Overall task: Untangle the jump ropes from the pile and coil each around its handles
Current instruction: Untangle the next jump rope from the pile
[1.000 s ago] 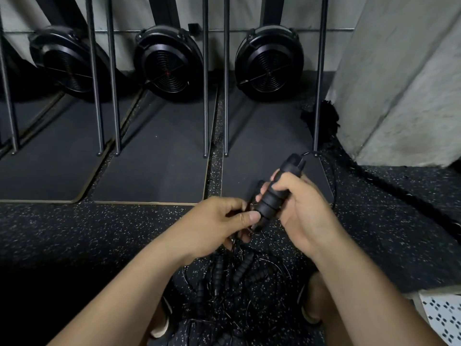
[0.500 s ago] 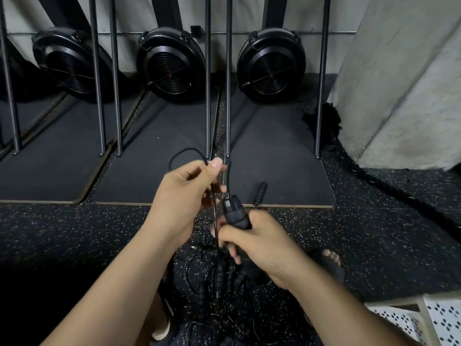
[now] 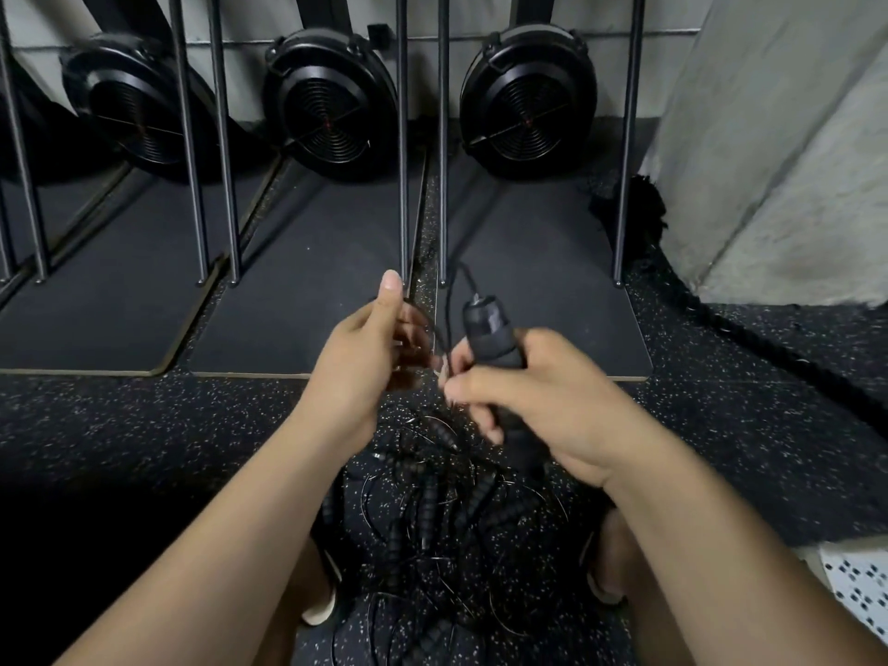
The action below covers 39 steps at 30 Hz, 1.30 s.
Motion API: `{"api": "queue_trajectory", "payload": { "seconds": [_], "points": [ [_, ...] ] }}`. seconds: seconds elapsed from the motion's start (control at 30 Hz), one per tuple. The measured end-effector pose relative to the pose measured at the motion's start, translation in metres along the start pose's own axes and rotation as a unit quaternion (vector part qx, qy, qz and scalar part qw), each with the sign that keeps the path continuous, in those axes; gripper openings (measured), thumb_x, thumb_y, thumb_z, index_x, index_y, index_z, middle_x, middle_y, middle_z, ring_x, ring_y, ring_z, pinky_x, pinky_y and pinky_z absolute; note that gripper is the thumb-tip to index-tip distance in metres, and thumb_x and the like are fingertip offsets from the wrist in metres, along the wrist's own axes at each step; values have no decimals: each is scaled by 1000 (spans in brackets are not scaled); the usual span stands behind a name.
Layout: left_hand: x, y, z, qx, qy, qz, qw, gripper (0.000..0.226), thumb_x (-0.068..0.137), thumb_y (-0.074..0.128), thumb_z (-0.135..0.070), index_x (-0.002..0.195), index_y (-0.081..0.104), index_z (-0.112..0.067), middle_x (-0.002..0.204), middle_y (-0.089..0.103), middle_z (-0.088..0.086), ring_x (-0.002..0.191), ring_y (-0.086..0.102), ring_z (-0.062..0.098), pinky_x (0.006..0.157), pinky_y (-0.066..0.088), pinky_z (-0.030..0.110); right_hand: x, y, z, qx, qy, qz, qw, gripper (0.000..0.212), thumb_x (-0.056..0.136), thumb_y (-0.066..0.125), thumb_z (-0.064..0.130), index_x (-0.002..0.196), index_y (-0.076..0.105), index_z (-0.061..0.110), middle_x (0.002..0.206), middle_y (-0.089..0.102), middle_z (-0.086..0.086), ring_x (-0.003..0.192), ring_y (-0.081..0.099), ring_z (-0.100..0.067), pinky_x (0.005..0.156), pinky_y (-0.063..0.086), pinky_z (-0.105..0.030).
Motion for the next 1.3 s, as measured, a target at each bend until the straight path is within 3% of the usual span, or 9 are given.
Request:
{"api": "queue_trajectory", "payload": {
  "seconds": [0.13, 0.23, 0.43, 0.57, 0.7, 0.9, 1.03, 1.17, 1.3],
  "points": [
    [-18, 22, 19, 39, -35, 215, 975, 63, 109, 37, -62, 106, 74, -11, 103, 78, 19, 101, 75, 38, 94, 60, 47, 3, -21, 7, 115, -36, -92, 988, 10, 95, 71, -1, 102, 66, 5, 61, 53, -12, 50, 44, -21, 57, 40, -34],
    [-31, 32, 35, 126, -54, 315, 939, 70, 109, 27, -64, 112, 77, -16, 113, 80, 10, 115, 74, 26, 113, 49, 47, 5, -36, 13, 130, -69, -174, 974, 12, 92, 75, 3, 93, 67, 13, 73, 57, -18, 53, 47, -19, 52, 41, -31],
    [-30, 29, 63, 362, 32, 333, 870, 31, 111, 46, -51, 109, 72, -34, 102, 75, -16, 99, 69, 6, 103, 54, 42, 5, -70, 19, 201, -109, -264, 937, 16, 94, 75, 4, 92, 64, 16, 80, 66, -3, 59, 51, -13, 52, 45, -26],
    [-23, 26, 68, 449, 82, 315, 832, 21, 109, 54, -46, 106, 72, -36, 93, 75, -3, 89, 72, 18, 87, 58, 35, 7, -79, 13, 196, -98, -288, 932, 11, 96, 75, 7, 97, 66, 15, 87, 73, -5, 62, 54, -13, 53, 46, -25],
    [-24, 24, 45, 386, 95, 293, 870, 23, 110, 58, -35, 99, 76, -25, 88, 76, -7, 87, 72, 13, 85, 57, 31, 11, -78, -1, 87, -33, -280, 955, 15, 95, 76, 10, 109, 76, 12, 103, 82, -12, 66, 65, -14, 58, 49, -26],
    [-22, 9, 4, 222, 137, 191, 946, 25, 111, 56, -32, 101, 77, -22, 90, 77, 6, 89, 70, 34, 84, 54, 45, 15, -43, -30, -61, 81, -146, 984, 19, 88, 71, -4, 104, 75, 5, 85, 80, -13, 71, 70, -20, 53, 49, -27],
    [-15, -1, -6, 100, 137, 136, 976, 26, 112, 54, -20, 104, 75, -7, 93, 76, 9, 81, 67, 17, 75, 51, 34, 19, -19, -43, -108, 81, -72, 988, 13, 93, 75, 3, 104, 77, 8, 95, 83, -8, 75, 76, -22, 60, 53, -33],
    [-8, -13, -14, 0, 131, 81, 988, 26, 112, 53, -22, 105, 74, -10, 98, 75, 8, 84, 64, 16, 74, 48, 27, 23, -17, -49, -283, 53, -120, 950, 28, 76, 82, 42, 93, 75, 21, 82, 79, 1, 78, 74, -30, 78, 63, -55],
    [0, -21, -13, -62, 96, 17, 993, 25, 112, 54, -25, 106, 73, -9, 92, 73, 7, 89, 65, 22, 82, 49, 34, 22, -13, -43, -243, 20, -122, 962, 17, 83, 87, 31, 90, 75, 22, 79, 80, 4, 77, 75, -24, 82, 62, -55]
  ]
}}
Point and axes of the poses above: each hand's wrist, its own x-axis towards the middle knuckle, its own y-axis out of the palm, z = x × y, the point moved 1 cm from there along x, towards the middle knuckle
